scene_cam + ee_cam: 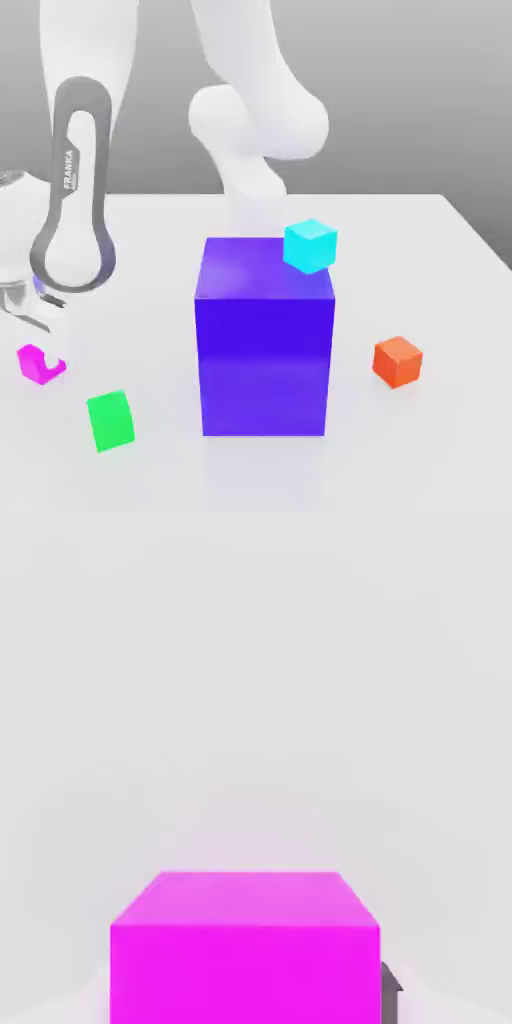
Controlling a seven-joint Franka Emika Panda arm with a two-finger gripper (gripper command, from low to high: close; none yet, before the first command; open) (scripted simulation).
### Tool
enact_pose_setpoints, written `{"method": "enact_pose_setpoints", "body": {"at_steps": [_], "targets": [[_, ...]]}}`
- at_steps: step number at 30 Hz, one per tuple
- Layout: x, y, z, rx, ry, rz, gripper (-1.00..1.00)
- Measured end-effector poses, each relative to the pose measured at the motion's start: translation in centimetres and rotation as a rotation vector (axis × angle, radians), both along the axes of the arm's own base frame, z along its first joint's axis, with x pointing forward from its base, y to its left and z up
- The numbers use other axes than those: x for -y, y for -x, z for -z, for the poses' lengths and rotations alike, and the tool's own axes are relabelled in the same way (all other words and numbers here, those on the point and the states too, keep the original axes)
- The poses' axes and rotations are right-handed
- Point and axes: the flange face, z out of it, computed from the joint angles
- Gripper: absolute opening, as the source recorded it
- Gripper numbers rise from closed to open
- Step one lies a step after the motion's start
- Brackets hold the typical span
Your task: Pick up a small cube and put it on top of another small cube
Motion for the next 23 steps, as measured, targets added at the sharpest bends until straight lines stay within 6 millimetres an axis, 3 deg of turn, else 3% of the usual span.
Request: {"method": "enact_pose_setpoints", "body": {"at_steps": [2, 7, 8, 11, 14, 15, 19, 20, 23], "targets": [[0.1, 0.0, -1.0, -0.001, 0.002, -0.001, -1.00], [0.1, 0.0, -5.5, 0.000, 0.002, -0.001, -1.00], [-0.7, -1.1, -6.3, 0.003, -0.003, -0.040, -1.00], [-5.9, -6.8, -8.6, 0.008, -0.014, -0.286, -1.00], [-14.2, -12.7, -10.8, 0.004, -0.006, -0.602, -1.00], [-15.5, -13.5, -10.5, 0.002, -0.004, -0.650, -1.00], [-14.1, -12.9, -6.6, 0.002, -0.002, -0.624, -1.00], [-14.1, -12.8, -5.7, 0.001, -0.002, -0.623, 1.00], [-14.1, -12.8, -5.7, 0.001, -0.002, -0.623, 1.00]]}}
